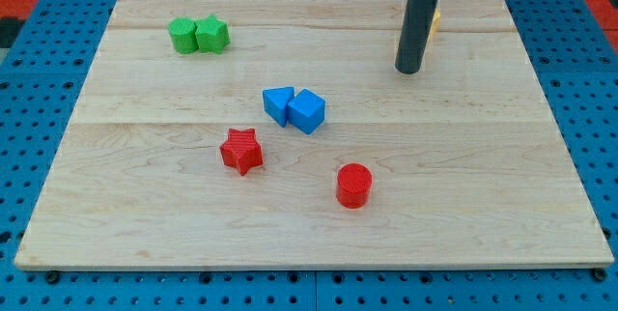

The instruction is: Push the red circle vertically to the red star

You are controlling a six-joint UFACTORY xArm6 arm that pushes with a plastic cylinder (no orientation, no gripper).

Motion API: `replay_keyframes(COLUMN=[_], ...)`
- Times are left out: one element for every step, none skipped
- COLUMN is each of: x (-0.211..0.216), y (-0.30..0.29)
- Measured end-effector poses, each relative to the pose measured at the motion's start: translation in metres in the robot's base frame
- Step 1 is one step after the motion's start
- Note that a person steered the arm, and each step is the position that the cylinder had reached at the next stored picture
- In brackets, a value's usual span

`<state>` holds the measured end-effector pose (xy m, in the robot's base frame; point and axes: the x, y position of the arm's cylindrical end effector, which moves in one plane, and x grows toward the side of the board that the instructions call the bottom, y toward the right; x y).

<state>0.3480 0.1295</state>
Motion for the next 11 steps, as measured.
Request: replay_keyframes(x=[-0.024,0.017,0.102,0.182,0.229,0.228,0.192,0.183,0.153,0.174,0.208], y=[0.003,0.034,0.044,0.040,0.005,-0.068,-0.103,-0.076,-0.064,-0.067,-0.069])
